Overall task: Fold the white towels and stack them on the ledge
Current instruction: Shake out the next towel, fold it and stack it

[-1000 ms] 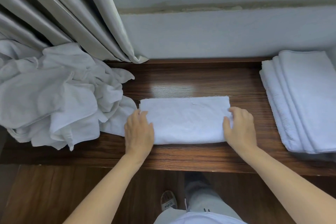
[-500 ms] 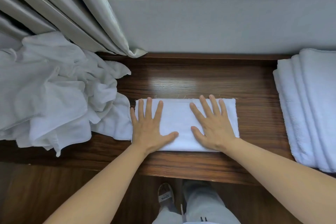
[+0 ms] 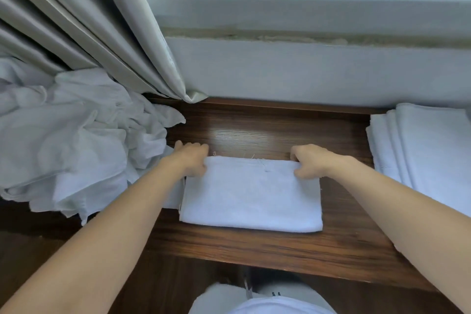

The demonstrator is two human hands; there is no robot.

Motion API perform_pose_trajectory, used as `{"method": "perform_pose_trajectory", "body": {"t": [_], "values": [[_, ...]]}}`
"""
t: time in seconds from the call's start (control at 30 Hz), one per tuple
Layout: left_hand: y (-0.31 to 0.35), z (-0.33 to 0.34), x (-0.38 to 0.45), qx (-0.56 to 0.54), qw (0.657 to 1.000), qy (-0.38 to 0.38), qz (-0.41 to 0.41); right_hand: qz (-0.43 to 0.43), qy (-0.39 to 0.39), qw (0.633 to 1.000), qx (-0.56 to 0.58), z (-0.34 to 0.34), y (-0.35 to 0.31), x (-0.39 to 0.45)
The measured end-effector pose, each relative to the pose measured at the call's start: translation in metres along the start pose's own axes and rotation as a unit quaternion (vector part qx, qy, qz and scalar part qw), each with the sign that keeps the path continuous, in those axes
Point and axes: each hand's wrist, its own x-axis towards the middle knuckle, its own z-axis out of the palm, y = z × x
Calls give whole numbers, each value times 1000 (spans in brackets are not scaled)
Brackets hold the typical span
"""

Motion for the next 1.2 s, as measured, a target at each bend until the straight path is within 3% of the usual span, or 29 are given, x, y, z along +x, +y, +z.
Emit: {"method": "perform_pose_trajectory", "body": {"t": [0.17,0.27,0.5,0.63,0.83,0.93,1.13,1.2], "values": [[-8,-2,-11,-59,997,-27,38,-15,-18,1000,3,1,0,-9],[-18,-2,-31,-113,991,5,68,-16,-9,1000,7,3,-3,-33],[-35,-15,-104,-193,965,111,141,-8,132,991,37,15,-11,-120],[-34,-37,-132,-125,965,146,177,15,257,964,63,26,-18,-175],[-8,-86,-163,-128,937,240,222,75,417,896,131,32,-29,-257],[11,-104,-159,-245,901,251,255,108,486,836,231,44,-26,-286],[85,-104,-127,-496,786,245,276,138,521,726,428,87,7,-307],[114,-98,-112,-536,771,212,270,143,524,695,471,104,20,-308]]}}
